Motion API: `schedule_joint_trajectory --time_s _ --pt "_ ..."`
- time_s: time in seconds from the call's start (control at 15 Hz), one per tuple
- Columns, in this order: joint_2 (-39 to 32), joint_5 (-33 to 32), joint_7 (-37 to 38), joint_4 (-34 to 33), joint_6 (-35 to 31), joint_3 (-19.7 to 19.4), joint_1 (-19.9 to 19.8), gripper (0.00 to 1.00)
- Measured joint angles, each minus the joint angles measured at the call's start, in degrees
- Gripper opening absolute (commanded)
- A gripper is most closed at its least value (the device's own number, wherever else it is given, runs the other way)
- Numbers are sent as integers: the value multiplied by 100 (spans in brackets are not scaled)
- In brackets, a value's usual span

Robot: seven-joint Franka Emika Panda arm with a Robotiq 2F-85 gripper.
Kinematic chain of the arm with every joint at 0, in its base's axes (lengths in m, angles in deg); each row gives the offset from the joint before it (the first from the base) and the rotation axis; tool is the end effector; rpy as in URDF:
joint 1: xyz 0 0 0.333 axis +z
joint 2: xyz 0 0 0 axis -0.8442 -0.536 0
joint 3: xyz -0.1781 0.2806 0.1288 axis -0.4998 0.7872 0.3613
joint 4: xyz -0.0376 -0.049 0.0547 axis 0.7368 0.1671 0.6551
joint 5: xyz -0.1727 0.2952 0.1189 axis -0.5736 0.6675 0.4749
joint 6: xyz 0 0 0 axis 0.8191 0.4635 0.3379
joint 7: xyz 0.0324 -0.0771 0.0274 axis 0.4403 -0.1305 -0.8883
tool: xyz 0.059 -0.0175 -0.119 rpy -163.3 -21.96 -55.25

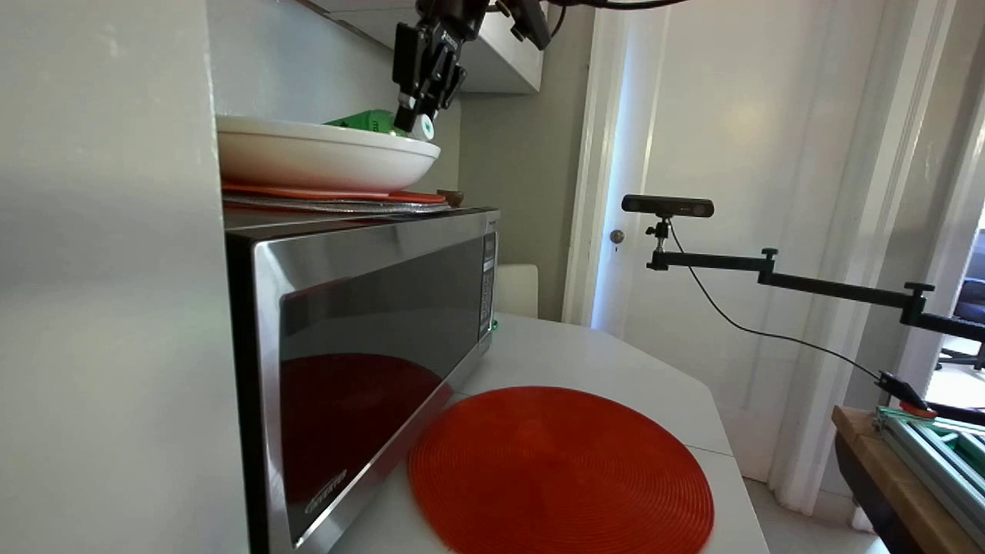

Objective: Put the bottle on the countertop

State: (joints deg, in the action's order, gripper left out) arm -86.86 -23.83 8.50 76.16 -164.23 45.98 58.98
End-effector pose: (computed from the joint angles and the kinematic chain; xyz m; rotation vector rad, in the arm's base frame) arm 0.6773 0.0320 0.5402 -3.0624 -0.1416 -0.5204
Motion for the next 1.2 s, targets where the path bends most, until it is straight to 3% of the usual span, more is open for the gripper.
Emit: schedule_joint_trajectory --time_s 0.53,0.93,1.2 --pt "85 0 119 -100 238 -14 -16 12" --pt "1047 58 48 100 899 -41 -155 12" --pt "1630 68 11 518 711 -113 -212 12"
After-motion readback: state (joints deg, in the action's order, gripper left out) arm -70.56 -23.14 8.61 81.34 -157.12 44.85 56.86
